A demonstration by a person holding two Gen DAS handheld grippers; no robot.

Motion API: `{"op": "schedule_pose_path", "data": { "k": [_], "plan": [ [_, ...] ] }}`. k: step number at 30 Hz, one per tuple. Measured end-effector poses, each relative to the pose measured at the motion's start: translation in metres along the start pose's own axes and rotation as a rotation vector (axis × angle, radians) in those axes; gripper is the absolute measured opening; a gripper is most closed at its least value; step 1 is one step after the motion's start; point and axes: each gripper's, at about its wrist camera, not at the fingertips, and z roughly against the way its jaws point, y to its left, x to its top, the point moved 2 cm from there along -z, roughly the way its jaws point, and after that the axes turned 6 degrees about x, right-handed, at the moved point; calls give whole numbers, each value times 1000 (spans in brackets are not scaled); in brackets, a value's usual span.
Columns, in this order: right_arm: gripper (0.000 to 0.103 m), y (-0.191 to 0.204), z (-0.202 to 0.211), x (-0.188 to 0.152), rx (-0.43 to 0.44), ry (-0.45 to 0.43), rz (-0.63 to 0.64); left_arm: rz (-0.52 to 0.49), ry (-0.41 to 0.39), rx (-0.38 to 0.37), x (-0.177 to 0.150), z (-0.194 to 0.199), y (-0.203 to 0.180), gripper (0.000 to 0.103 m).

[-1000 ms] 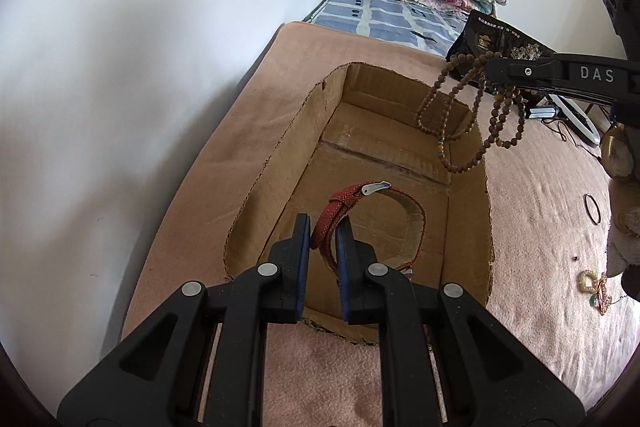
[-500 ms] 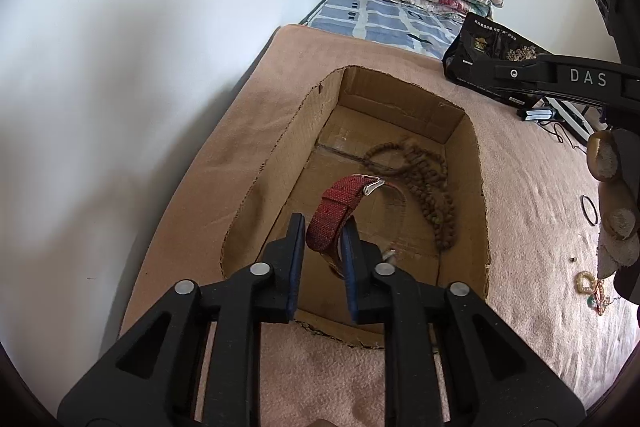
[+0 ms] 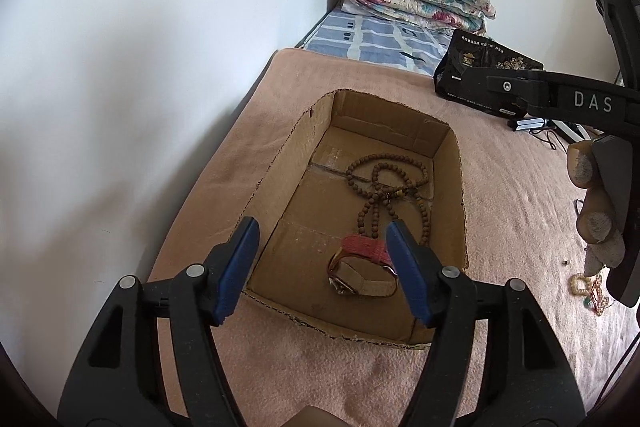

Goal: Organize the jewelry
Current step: 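Carry the watch and bead necklace over the cardboard box and open both tools to drop them, then withdraw both tools from the box and move toward the jade bracelet and pearl necklace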

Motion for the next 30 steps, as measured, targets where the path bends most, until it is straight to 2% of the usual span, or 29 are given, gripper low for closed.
{"op": "schedule_pose_path", "data": {
  "k": [18,30],
  "plan": [
    [103,6,71,-6,-23,-77,14,-43,-150,15,4,77,-24,68],
    [103,-28,136,-28,-108,-149,-17,-72,-210,-43,2,116,-58,68]
  ]
}}
